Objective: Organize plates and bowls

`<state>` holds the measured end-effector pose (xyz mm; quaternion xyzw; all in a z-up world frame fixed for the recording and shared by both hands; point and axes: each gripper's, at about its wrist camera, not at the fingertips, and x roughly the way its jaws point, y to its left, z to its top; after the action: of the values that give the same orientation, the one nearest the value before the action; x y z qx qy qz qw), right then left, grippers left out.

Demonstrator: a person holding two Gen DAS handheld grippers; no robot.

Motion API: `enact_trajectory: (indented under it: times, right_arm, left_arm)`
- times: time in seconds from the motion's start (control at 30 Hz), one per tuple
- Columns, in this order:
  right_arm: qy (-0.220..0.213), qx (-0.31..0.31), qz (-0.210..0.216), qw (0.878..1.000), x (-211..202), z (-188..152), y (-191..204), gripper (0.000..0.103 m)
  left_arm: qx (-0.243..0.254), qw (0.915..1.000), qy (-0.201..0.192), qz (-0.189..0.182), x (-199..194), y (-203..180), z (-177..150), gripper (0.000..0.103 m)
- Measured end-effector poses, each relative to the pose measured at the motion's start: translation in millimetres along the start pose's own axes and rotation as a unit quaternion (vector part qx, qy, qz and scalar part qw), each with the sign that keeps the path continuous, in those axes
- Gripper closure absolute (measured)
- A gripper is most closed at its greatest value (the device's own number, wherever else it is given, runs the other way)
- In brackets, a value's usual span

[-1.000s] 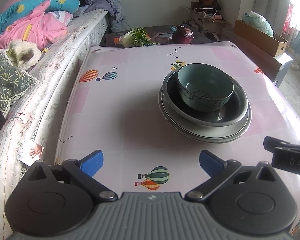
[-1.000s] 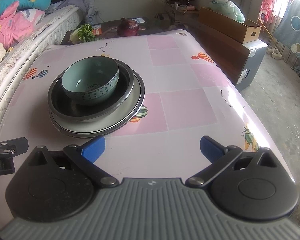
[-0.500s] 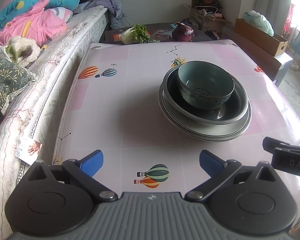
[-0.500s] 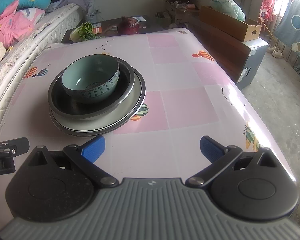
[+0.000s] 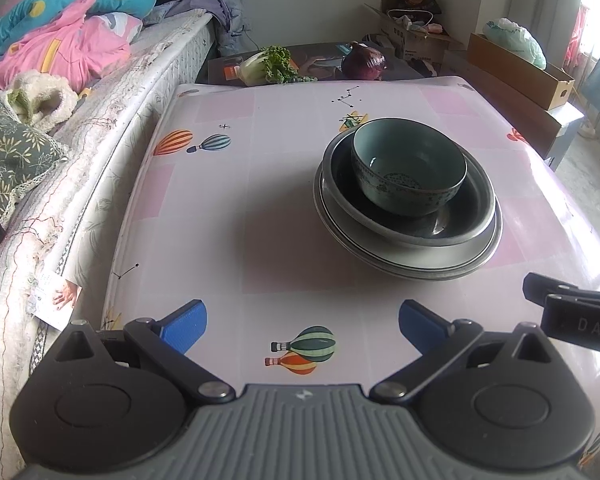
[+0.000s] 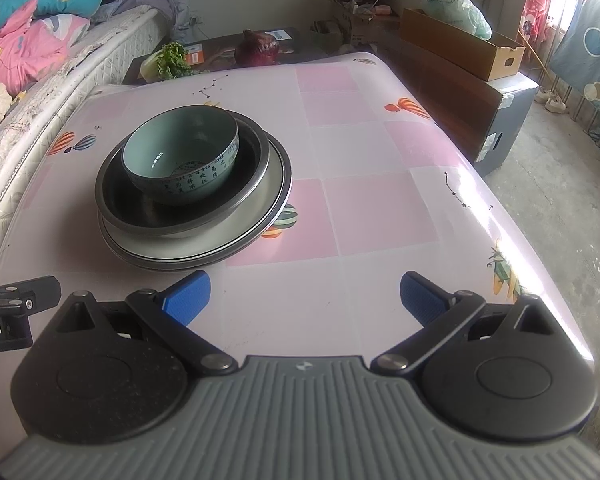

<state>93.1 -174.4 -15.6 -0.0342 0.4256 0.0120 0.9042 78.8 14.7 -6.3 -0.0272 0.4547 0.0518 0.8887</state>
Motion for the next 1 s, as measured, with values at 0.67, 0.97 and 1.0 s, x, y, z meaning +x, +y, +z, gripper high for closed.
enact_trajectory:
  times: [0.67, 0.97, 1.0]
  right_arm:
    - [0.003, 0.0, 0.002, 1.0, 1.7, 0.0, -1.1, 0.001]
    - [0.002, -0.001, 0.002, 1.0, 2.6, -0.9, -0.8, 0.001]
    - [0.002, -0.001, 0.001, 1.0, 2.5, -0.6, -0.8, 0.001]
  left_arm:
    - [0.0, 1.0, 0.0, -0.001, -0.3, 0.4, 0.0, 0.0]
    - [-0.001, 1.0, 0.0, -0.001, 1.8, 0.0, -0.1, 0.0]
    - [-0.001, 1.0, 0.0, -0.001, 1.8, -0.2, -0.2, 0.0]
